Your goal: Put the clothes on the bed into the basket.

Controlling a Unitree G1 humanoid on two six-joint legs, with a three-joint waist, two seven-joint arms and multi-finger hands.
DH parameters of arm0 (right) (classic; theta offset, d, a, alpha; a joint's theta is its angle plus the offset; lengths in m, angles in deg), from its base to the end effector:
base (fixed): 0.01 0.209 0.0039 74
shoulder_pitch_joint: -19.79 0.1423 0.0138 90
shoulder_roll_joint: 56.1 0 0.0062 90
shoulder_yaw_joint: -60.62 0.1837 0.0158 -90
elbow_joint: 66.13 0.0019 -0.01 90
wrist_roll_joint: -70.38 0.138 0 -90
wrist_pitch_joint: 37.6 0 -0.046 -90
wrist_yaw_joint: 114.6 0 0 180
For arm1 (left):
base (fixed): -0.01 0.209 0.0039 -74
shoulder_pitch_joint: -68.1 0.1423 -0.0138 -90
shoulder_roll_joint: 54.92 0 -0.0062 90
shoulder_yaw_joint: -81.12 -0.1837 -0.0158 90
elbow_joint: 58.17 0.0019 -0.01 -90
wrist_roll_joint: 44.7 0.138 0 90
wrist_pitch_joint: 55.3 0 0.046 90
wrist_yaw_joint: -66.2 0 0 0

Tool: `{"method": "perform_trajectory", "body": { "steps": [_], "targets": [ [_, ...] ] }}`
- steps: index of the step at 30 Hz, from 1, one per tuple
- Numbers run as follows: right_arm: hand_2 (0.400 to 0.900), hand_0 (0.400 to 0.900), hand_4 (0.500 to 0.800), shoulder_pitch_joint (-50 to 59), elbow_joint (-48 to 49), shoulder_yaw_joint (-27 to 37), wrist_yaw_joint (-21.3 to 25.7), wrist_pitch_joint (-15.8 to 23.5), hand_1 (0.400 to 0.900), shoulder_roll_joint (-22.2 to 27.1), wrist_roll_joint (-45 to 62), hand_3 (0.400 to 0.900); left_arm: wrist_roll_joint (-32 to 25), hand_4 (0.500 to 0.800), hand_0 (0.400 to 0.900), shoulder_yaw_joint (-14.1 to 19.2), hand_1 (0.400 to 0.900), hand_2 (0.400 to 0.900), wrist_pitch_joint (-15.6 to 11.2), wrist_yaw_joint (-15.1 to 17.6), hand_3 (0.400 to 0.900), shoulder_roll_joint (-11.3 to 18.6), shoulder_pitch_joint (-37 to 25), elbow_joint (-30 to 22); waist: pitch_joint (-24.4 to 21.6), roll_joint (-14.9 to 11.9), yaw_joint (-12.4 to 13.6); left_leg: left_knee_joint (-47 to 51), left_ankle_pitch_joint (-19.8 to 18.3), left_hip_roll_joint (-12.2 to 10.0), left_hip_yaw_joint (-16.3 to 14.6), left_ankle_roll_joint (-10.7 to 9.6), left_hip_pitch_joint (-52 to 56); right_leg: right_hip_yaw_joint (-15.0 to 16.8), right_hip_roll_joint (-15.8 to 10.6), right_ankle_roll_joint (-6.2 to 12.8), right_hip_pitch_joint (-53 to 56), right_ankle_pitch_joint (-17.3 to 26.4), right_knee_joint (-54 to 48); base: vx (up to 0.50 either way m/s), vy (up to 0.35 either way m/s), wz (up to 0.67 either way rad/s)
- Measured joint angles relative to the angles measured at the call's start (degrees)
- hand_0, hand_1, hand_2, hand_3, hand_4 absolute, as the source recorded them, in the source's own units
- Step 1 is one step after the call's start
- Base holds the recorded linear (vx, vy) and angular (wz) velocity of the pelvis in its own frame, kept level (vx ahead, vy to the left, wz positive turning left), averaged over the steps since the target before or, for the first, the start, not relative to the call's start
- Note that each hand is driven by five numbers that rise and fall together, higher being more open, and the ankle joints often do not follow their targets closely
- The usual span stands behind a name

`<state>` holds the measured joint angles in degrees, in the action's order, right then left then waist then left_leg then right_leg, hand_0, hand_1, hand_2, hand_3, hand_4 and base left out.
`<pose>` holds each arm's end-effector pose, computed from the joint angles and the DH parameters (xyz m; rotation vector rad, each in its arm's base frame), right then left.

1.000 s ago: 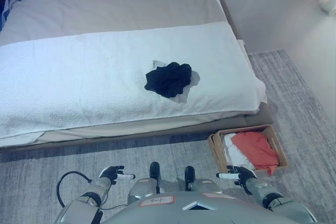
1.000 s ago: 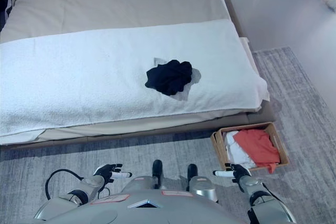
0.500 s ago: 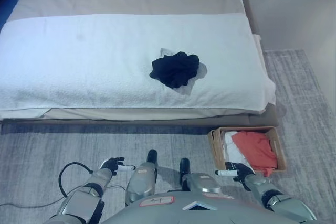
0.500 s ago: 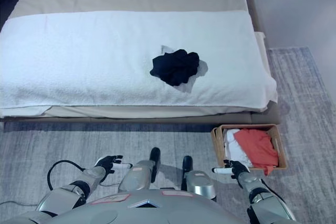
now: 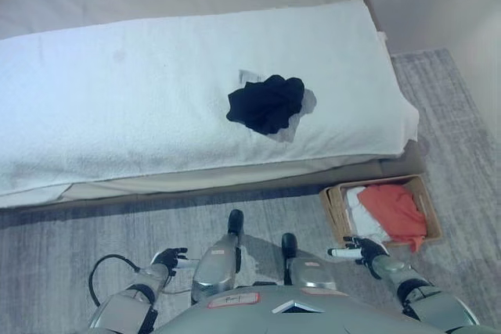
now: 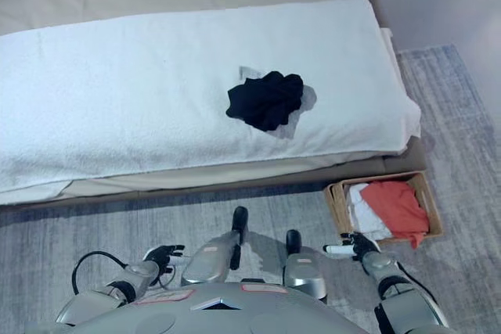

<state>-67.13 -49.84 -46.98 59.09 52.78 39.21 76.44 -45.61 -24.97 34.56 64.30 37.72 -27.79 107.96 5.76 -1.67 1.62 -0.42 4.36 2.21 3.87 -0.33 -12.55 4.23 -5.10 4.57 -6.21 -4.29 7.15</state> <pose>0.0800 -0.2627 -0.1033 -0.3610 1.2724 0.0507 0.0914 0.2496 -0.1058 0.4409 1.2538 -0.0407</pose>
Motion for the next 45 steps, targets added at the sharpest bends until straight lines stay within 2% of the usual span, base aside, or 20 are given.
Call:
{"method": "perform_trajectory", "body": {
  "steps": [1,4,5,7,8,9,10,11,13,17,20,22,23,25,29,33,36,39,42,45],
  "targets": [
    [0.900,0.900,0.800,0.3,-0.1,0.0,-0.4,0.0,0.900,-0.7,0.0,0.900,0.0,0.800,0.900,0.0,0.900,0.900,0.2,0.1,0.900,0.7,0.0,0.1,-0.2,-0.2,0.1,0.5,0.6,-0.1,-0.7,1.9,0.3,0.4,0.0,2.21,-2.3,-2.0,5.3,0.14,0.136,-0.03],
    [0.900,0.900,0.800,0.9,0.0,0.0,-0.7,0.0,0.900,-1.9,0.0,0.900,0.0,0.800,0.900,-1.1,0.900,0.900,0.0,0.1,0.900,2.1,-0.8,-0.2,-0.8,-1.6,-0.3,0.4,0.3,1.1,-1.4,4.6,2.7,1.9,-0.2,4.87,-6.2,-5.4,18.3,0.16,0.196,-0.07],
    [0.900,0.900,0.800,0.8,-0.1,0.0,-0.7,0.0,0.900,-2.1,0.0,0.900,0.0,0.800,0.900,-1.6,0.900,0.900,0.0,0.1,0.900,2.3,-1.4,-0.1,-0.9,-2.2,-0.7,-0.6,-0.8,2.5,-1.3,6.1,2.9,2.1,-0.3,4.99,-7.4,-2.4,21.1,0.18,0.189,0.05],
    [0.900,0.900,0.800,2.1,-0.4,0.0,-0.7,-0.1,0.900,-2.0,0.0,0.900,0.0,0.800,0.900,-3.0,0.900,0.900,0.0,-0.1,0.900,2.2,-2.0,-0.1,-0.1,-1.7,-1.6,-1.5,-1.8,2.5,-0.8,6.8,3.7,2.3,-0.3,7.60,-8.5,-0.3,25.6,0.24,0.150,0.23],
    [0.900,0.900,0.800,2.1,-0.4,0.0,-0.7,0.0,0.900,-2.1,0.0,0.900,0.0,0.800,0.900,-3.1,0.900,0.900,0.1,-0.2,0.900,2.1,-2.0,-0.1,0.0,-1.6,-1.7,-0.6,-1.3,2.3,-0.5,6.9,4.9,2.4,-0.1,7.46,-8.9,-0.5,27.4,0.28,0.102,0.32],
    [0.900,0.900,0.800,2.2,-0.4,0.0,-0.8,0.0,0.900,-2.2,0.0,0.900,0.0,0.800,0.900,-2.9,0.900,0.900,0.1,-0.2,0.900,2.3,-2.7,-0.2,0.2,-1.6,-1.7,-0.5,-2.0,2.2,0.2,8.2,5.9,2.5,0.5,6.29,-8.9,-1.6,28.4,0.28,0.058,0.24],
    [0.900,0.900,0.800,2.0,-0.6,0.1,-0.8,-0.1,0.900,-2.2,0.0,0.900,0.0,0.800,0.900,-3.0,0.900,0.900,0.1,-0.2,0.900,2.4,-3.2,-0.2,0.4,-1.3,-1.5,0.2,-2.3,2.0,1.3,9.0,7.3,1.8,1.3,3.96,-8.9,-3.1,27.5,0.26,0.026,0.24],
    [0.900,0.900,0.800,2.3,-0.6,0.1,-0.8,-0.3,0.900,-2.1,0.0,0.900,0.0,0.800,0.900,-3.0,0.900,0.900,0.1,-0.3,0.900,2.6,-3.3,0.0,0.9,-1.0,-2.0,0.2,-1.3,1.9,2.0,9.1,7.9,0.9,1.5,2.95,-8.5,-3.7,25.0,0.22,-0.007,0.26],
    [0.900,0.900,0.800,2.4,-0.5,0.1,-0.6,-0.4,0.900,-1.8,0.0,0.900,0.0,0.800,0.900,-3.0,0.900,0.900,0.0,-0.2,0.900,2.7,-3.2,0.3,0.9,-1.1,-2.6,1.1,-2.1,2.0,2.4,9.6,8.9,-2.9,1.2,2.74,-9.1,-3.6,16.0,0.20,-0.049,0.37],
    [0.900,0.900,0.800,3.0,-0.3,0.1,-0.4,-0.4,0.900,-1.7,0.0,0.900,0.0,0.800,0.900,-2.7,0.900,0.900,0.1,-0.4,0.900,2.4,-3.7,0.7,2.4,-0.8,-2.9,1.4,-2.9,2.5,4.2,8.0,10.4,-4.7,1.0,2.52,-9.9,0.6,-0.3,0.19,-0.115,0.45],
    [0.900,0.900,0.800,1.5,-0.5,0.2,-0.3,-1.0,0.900,-1.8,0.1,0.900,0.0,0.800,0.900,-1.7,0.900,0.900,0.0,-0.4,0.900,2.3,-2.6,0.5,2.3,-1.3,-2.8,2.8,-3.1,3.7,6.5,7.1,12.2,-4.9,-0.8,1.87,-9.3,3.2,-1.5,0.19,-0.164,0.25],
    [0.900,0.900,0.800,0.5,-0.5,0.3,-0.4,-1.1,0.900,-1.9,0.1,0.900,0.0,0.800,0.900,-1.4,0.900,0.900,0.1,-0.3,0.900,2.5,-1.0,0.5,1.3,-2.2,-2.7,3.6,-3.8,4.2,7.7,5.4,13.8,-5.7,-1.4,0.80,-6.6,5.9,-4.1,0.22,-0.169,0.15],
    [0.900,0.900,0.800,0.8,-0.3,0.7,-0.3,-1.2,0.900,-1.9,0.1,0.900,0.0,0.800,0.900,-0.9,0.900,0.900,0.1,-0.4,0.900,2.4,0.1,0.5,1.2,-2.0,-2.8,3.5,-4.5,3.9,8.0,4.4,14.1,-6.9,-1.4,1.00,-5.6,8.4,-5.5,0.16,-0.143,0.11],
    [0.900,0.900,0.800,0.8,2.2,1.9,-0.3,-1.5,0.900,-1.0,0.1,0.900,0.0,0.800,0.900,-0.4,0.900,0.900,0.2,-0.5,0.900,2.3,1.8,0.4,0.5,-1.6,-2.9,3.0,-5.7,2.5,8.4,2.5,14.1,-8.1,-0.3,-0.24,-3.6,11.5,-8.4,0.12,-0.130,0.07],
    [0.900,0.900,0.800,2.3,13.9,2.1,-0.4,-1.6,0.900,7.0,0.0,0.900,0.1,0.800,0.900,0.6,0.900,0.900,0.0,-1.3,0.900,2.0,2.6,0.0,-0.7,-0.5,-2.9,2.4,-7.0,0.1,8.6,0.5,14.4,-9.3,2.3,-2.20,-1.6,13.5,-12.1,0.11,-0.094,0.03],
    [0.900,0.900,0.800,10.9,14.7,0.7,0.7,-0.6,0.900,17.0,-0.3,0.900,0.1,0.800,0.900,0.7,0.900,0.900,-0.8,-1.9,0.900,1.8,1.6,-0.2,-1.5,0.2,-3.0,3.3,-7.3,-1.1,8.3,0.2,15.2,-9.4,3.3,-2.26,-1.0,13.6,-12.1,0.07,-0.043,-0.04],
    [0.900,0.900,0.800,20.2,14.7,-4.9,0.9,-0.2,0.900,21.6,-1.9,0.900,0.2,0.800,0.900,0.5,0.900,0.900,-1.1,-2.4,0.900,1.5,1.8,-0.2,-1.7,0.1,-2.9,3.7,-7.2,-1.2,7.6,0.1,15.6,-8.9,3.4,-2.28,-0.9,13.5,-12.2,0.01,-0.033,-0.06],
    [0.900,0.900,0.800,27.9,15.2,-10.6,0.9,0.4,0.900,21.7,-3.5,0.900,0.1,0.800,0.900,0.1,0.900,0.900,-1.0,-2.4,0.900,1.4,2.8,0.0,-2.2,-0.2,-2.7,3.5,-7.2,-1.0,7.3,0.1,15.4,-8.6,3.4,-2.29,-1.3,13.5,-12.2,-0.04,-0.041,-0.01],
    [0.900,0.900,0.800,34.5,15.3,-15.7,0.9,0.6,0.900,18.3,-3.8,0.900,0.0,0.800,0.900,-0.7,0.900,0.900,-0.9,-2.0,0.900,0.5,3.6,0.2,-2.4,0.0,-1.4,2.4,-7.2,-0.5,7.1,0.0,13.1,-8.0,3.1,-2.47,-3.5,13.7,-12.2,-0.06,-0.046,0.15],
    [0.900,0.900,0.800,38.6,13.4,-17.9,1.0,0.8,0.900,14.2,-3.6,0.900,-0.3,0.800,0.900,-1.0,0.900,0.900,-1.0,-1.6,0.900,-0.8,4.0,0.4,-2.1,1.3,0.5,0.7,-7.0,0.0,8.6,-0.4,10.5,-9.6,2.4,-2.99,-4.4,14.0,-12.2,-0.07,-0.044,0.29]
  ]
}}
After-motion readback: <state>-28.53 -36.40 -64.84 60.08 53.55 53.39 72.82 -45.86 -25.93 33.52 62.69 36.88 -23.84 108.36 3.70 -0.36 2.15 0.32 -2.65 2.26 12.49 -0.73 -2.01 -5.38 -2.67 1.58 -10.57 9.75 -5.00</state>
